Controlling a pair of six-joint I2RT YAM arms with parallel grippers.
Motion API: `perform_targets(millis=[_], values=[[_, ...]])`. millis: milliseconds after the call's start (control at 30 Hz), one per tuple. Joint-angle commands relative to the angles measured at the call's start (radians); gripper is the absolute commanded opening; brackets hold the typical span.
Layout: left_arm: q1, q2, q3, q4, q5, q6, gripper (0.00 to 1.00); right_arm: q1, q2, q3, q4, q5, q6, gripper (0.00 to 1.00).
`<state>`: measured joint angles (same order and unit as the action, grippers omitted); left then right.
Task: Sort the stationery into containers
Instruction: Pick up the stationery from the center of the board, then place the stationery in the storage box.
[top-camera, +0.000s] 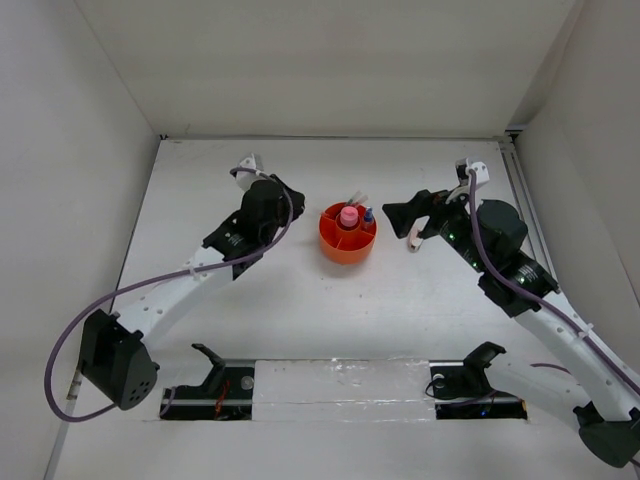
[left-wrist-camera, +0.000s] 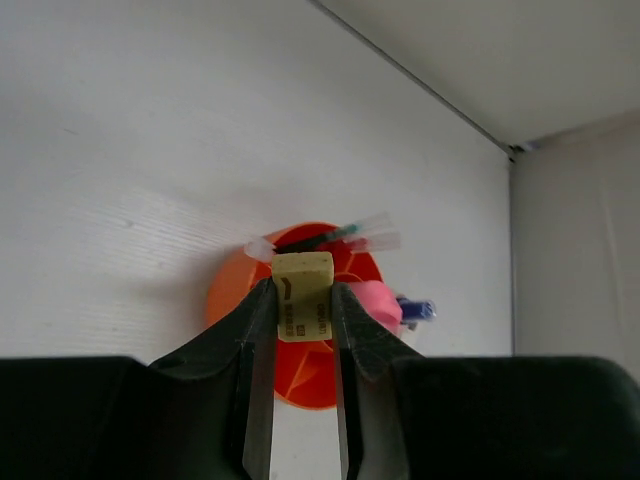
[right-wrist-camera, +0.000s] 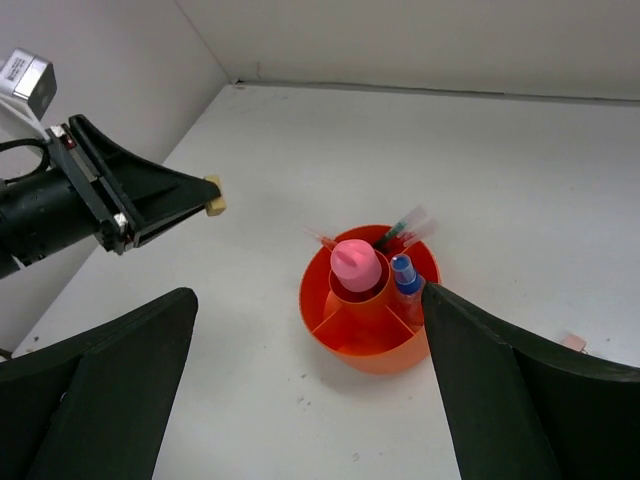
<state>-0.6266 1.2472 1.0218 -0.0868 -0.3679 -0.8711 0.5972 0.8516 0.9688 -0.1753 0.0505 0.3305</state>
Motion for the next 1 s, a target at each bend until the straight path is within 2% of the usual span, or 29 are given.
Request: perform_targets(millis=[0,33,200,700,967], values=[[-0.001,-0.023,-0.118,0.287,0.199,0.118,0.0,0.007,-0.019,0.028,0.005,0.023,0.007,1.0],[-0.001,-0.023,-0.14,0.374,0.23,0.129,0.0,0.007,-0.019,0.028,0.005,0.023,0.007,1.0],[-0.001,-0.012,-0.193,0.515,0.357,0.1,0.0,0.007,-0.028,0.047,-0.013,0.023,0.007,1.0],[-0.001,0.061,-0.29,0.621,0.38,0.058,0.0,0.007,-0.037,0.038,-0.023,0.023,0.007,1.0],[-0.001,0.123,-0.29,0.641,0.402,0.058,0.0,0.007,-0.037,0.038,-0.023,0.023,0.007,1.0]])
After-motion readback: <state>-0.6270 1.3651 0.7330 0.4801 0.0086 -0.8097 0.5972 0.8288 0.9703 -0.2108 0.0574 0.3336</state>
